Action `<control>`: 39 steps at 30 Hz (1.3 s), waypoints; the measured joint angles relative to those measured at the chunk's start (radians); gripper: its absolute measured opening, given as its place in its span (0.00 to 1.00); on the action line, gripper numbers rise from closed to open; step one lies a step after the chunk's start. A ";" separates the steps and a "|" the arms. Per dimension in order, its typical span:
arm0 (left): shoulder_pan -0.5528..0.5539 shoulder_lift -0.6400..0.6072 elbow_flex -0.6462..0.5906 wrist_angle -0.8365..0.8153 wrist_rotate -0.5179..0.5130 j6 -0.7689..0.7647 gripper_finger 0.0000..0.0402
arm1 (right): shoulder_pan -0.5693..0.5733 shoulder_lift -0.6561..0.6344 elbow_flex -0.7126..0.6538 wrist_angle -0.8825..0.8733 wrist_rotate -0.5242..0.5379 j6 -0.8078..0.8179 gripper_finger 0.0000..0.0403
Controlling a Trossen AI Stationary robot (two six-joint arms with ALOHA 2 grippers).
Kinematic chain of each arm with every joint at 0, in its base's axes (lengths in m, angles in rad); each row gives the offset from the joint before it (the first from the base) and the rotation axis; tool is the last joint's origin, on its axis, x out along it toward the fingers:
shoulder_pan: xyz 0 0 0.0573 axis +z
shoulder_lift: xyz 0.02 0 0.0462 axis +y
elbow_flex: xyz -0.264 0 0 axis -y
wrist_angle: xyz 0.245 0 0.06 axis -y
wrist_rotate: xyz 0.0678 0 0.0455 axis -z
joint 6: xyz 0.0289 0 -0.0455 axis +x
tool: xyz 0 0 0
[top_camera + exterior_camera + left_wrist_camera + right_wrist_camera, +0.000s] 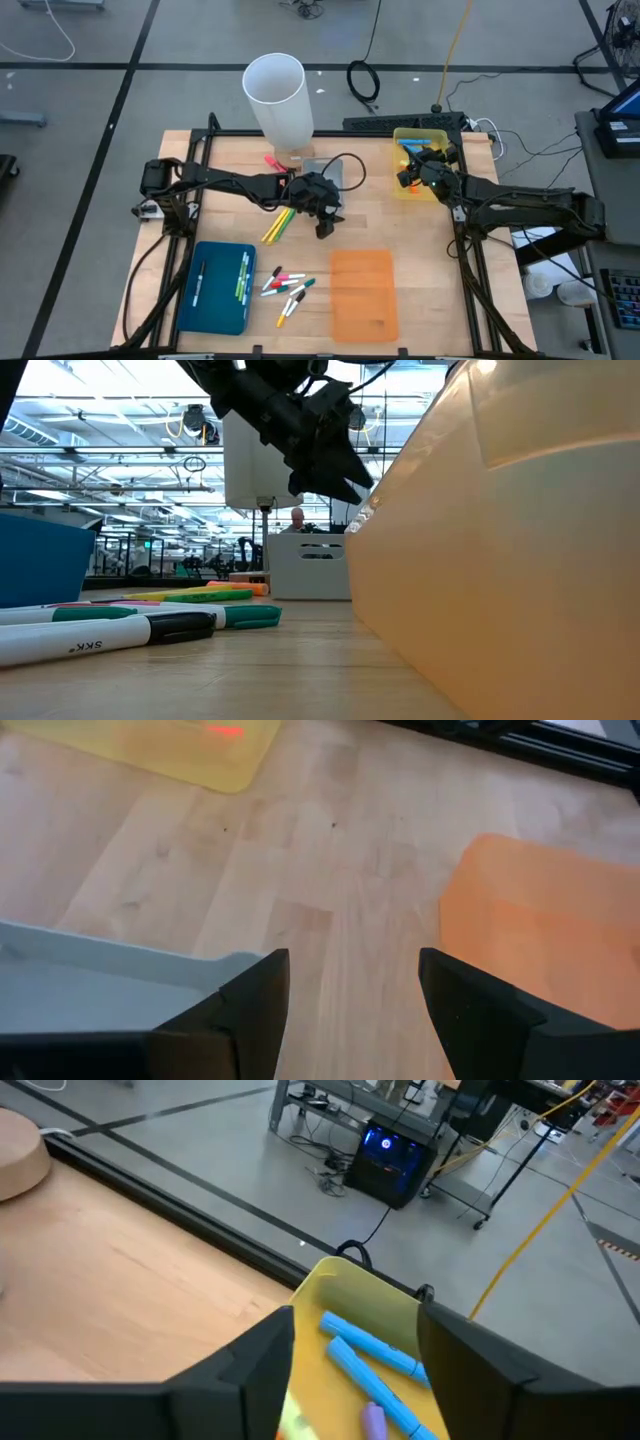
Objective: Pick & Place Markers
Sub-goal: Put the large orange highlighter pen in the yellow bin
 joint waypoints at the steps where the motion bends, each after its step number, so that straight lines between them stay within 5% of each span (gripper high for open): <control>1: 0.002 -0.008 0.000 -0.019 0.000 0.000 0.57 | 0.000 0.000 0.000 0.000 0.000 -0.001 0.52; 5: 0.021 -0.070 0.002 -0.165 -0.072 -0.030 0.57 | 0.000 0.000 0.000 0.000 0.000 -0.003 0.56; 14: 0.061 -0.145 -0.016 -0.657 -0.462 -0.257 0.57 | 0.000 0.000 0.000 0.016 -0.045 -0.011 0.57; 22: 0.155 -0.138 -0.155 -0.645 -0.335 -0.234 0.57 | 0.001 -0.003 0.000 0.016 -0.057 -0.011 0.57; 28: 0.241 -0.138 -0.226 -0.544 -0.260 -0.005 0.57 | 0.001 -0.003 0.000 0.016 -0.057 -0.011 0.56; 33: 0.309 -0.138 -0.276 -0.421 -0.100 0.123 0.57 | 0.001 -0.003 0.000 0.016 -0.059 -0.005 0.56; 39: 0.353 -0.138 -0.295 -0.382 -0.117 0.190 0.57 | 0.001 -0.002 0.000 0.041 -0.113 -0.003 0.55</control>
